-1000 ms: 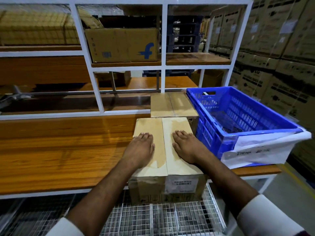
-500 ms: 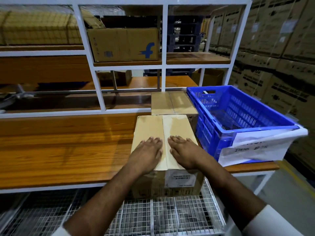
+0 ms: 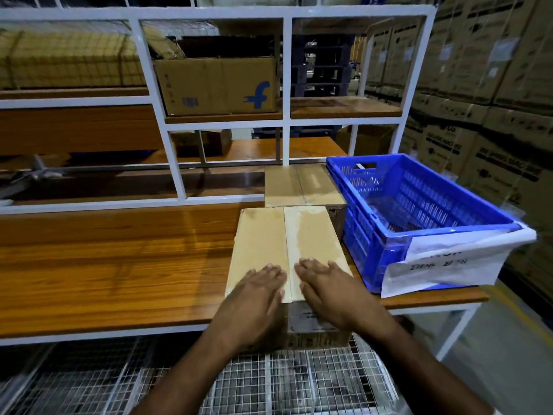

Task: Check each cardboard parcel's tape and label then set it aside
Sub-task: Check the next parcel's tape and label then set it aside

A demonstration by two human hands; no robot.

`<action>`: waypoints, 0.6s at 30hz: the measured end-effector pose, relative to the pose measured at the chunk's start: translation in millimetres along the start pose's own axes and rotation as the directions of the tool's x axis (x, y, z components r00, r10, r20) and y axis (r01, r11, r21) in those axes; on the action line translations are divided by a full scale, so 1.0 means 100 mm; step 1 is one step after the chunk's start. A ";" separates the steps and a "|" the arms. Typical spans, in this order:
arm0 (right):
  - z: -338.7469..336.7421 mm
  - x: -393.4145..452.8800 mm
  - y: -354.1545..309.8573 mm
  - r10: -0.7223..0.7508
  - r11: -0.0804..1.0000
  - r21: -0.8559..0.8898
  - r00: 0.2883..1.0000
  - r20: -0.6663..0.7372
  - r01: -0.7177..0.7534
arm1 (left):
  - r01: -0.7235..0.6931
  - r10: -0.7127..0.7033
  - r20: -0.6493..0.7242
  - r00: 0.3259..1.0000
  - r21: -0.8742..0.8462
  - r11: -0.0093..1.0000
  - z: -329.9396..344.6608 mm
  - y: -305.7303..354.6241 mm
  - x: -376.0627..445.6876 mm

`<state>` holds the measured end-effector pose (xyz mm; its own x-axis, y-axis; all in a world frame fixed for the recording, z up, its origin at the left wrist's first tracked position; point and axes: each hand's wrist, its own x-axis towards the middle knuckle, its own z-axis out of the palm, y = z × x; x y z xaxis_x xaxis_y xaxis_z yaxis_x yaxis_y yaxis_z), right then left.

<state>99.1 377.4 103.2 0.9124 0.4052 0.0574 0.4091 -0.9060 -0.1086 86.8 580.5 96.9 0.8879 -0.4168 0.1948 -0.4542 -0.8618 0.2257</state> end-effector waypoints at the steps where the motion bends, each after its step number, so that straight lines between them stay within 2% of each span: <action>1: 0.05 -0.05 -0.06 -0.007 1.000 -0.009 1.000 -0.018 0.007 | -0.027 0.027 -0.011 1.000 0.004 1.000 0.03 0.05 -0.05; 6: 0.09 -0.07 -0.04 -0.017 1.000 0.007 0.997 -0.074 0.018 | -0.025 0.025 -0.044 0.999 0.001 1.000 0.04 0.03 -0.05; 11: 0.04 -0.31 0.21 0.082 0.994 0.076 0.990 -0.119 -0.073 | 0.170 -0.176 -0.080 0.981 -0.070 0.983 -0.03 -0.25 -0.14; 14: 0.16 -0.34 0.23 0.106 0.975 0.214 0.971 -0.212 -0.060 | 0.193 -0.211 -0.078 0.974 -0.193 0.962 0.01 -0.29 -0.18; 16: 0.22 -0.32 0.24 0.210 0.931 0.351 0.930 -0.301 -0.097 | 0.198 -0.229 -0.122 0.966 -0.223 0.955 0.03 -0.29 -0.15; 18: 0.28 -0.33 0.26 0.435 0.800 0.556 0.857 -0.276 -0.228 | 0.202 -0.251 -0.167 0.953 -0.267 0.942 0.04 -0.29 -0.12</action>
<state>79.7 343.2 71.0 0.9578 -0.0812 0.2759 0.1241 -0.7486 -0.6513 89.6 609.7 84.4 0.9484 -0.1325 0.2880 -0.2685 -0.8189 0.5073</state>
